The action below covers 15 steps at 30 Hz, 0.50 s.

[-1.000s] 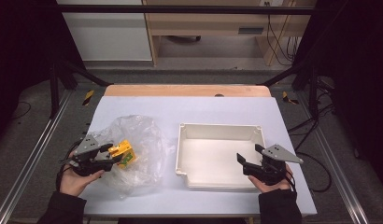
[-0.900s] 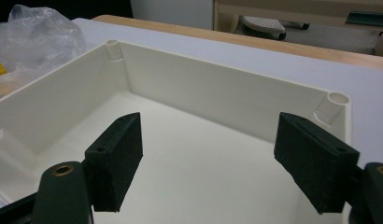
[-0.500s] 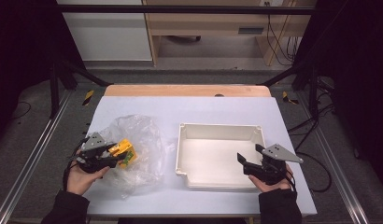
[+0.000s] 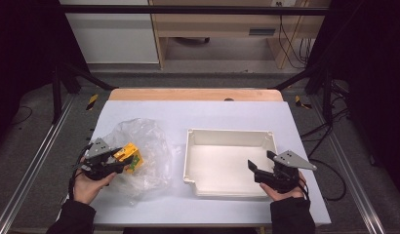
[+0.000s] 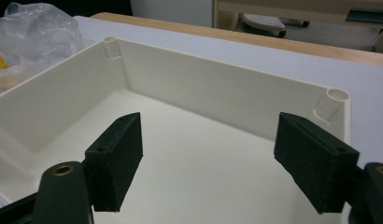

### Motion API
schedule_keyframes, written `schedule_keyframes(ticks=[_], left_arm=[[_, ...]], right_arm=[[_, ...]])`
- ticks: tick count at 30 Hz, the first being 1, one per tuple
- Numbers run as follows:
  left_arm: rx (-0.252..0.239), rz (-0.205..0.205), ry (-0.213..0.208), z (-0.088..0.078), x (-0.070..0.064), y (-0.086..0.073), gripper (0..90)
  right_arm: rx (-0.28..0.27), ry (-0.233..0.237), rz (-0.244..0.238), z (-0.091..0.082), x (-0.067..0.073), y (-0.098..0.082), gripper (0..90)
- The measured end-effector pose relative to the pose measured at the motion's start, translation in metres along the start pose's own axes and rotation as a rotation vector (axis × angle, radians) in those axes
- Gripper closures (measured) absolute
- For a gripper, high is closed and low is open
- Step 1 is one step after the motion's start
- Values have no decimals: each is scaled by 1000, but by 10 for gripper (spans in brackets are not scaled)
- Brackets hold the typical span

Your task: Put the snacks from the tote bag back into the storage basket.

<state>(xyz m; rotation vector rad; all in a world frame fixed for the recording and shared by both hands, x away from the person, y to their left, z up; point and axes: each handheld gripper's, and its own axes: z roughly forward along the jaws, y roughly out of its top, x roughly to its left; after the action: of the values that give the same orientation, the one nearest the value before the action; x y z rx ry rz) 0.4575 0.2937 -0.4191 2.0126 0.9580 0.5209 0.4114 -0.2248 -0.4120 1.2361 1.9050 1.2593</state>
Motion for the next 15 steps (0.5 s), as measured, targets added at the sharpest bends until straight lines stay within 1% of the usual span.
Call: schedule_keyframes(ticks=[2, 3, 5, 6, 7, 8, 12, 15], left_arm=[[23, -2, 8, 2, -1, -1, 456], [34, 4, 14, 4, -1, -1, 444], [51, -3, 13, 6, -1, -2, 436], [51, 1, 13, 6, -1, -3, 438], [48, -3, 13, 7, -1, -4, 447], [56, -10, 10, 8, -1, -5, 459], [69, 1, 12, 10, -1, -5, 485], [69, 22, 24, 9, -3, -4, 498]], right_arm=[[0, 2, 3, 0, 0, 0, 238], [-1, 1, 3, 0, 0, 0, 238], [-1, 2, 3, 0, 0, 0, 238], [2, 1, 0, 0, -1, 0, 238], [2, 1, 0, 0, -1, 0, 238], [3, 1, 0, 0, -1, -1, 238], [5, 2, -1, 1, 0, -1, 238], [5, 1, -1, 1, -1, -1, 238]])
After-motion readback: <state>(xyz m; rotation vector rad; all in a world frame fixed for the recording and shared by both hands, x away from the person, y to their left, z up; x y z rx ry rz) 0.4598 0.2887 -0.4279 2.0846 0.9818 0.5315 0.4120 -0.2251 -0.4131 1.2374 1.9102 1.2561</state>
